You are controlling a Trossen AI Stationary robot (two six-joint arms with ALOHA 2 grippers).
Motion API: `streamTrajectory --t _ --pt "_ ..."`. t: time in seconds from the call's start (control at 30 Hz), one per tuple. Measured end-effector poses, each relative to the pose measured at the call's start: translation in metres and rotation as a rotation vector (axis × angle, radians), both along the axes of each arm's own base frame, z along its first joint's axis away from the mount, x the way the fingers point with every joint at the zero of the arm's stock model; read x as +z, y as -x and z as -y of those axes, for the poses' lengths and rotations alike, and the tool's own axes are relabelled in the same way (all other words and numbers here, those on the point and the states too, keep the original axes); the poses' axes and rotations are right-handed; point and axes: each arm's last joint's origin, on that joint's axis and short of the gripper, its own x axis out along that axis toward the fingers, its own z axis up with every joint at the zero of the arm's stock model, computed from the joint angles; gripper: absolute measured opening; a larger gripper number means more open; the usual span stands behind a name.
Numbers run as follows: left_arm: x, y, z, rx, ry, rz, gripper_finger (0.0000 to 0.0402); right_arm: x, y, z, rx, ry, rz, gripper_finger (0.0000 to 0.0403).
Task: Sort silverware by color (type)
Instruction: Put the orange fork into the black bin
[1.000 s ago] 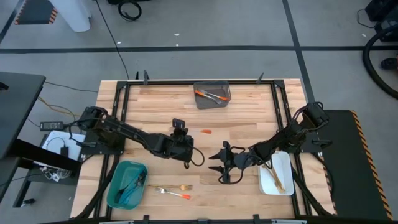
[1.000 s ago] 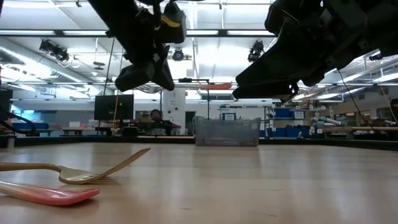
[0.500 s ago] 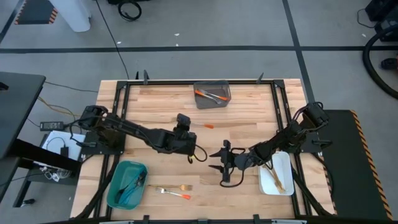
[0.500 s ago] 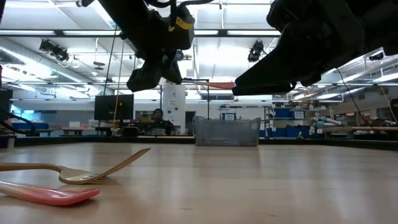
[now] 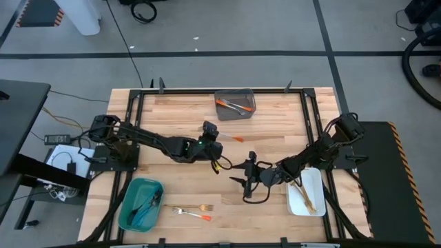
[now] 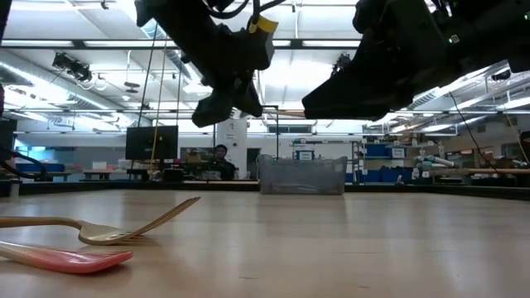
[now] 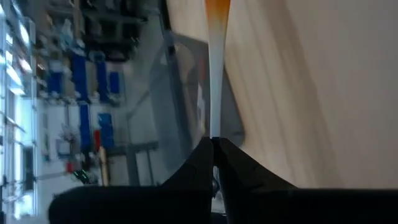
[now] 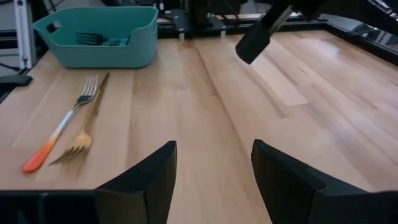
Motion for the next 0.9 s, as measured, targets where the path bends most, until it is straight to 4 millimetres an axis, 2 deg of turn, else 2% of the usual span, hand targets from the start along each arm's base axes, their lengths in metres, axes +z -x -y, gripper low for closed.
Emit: streamTrajectory --t 0.27,0.6,0.9 --pt "-0.002 -0.006 -0.027 -0.043 0.0 0.035 0.0016 0.001 -0.001 0.003 -0.052 0.024 0.008 0.0213" --pt "0.008 -0.013 -0.085 -0.088 0.125 0.194 0.0016 0.001 -0.005 0.016 -0.093 0.039 0.004 0.0213" --pt "0.016 -0.016 -0.109 -0.158 0.205 0.335 0.0016 0.001 -0.008 0.023 -0.106 0.056 -0.002 0.0213"
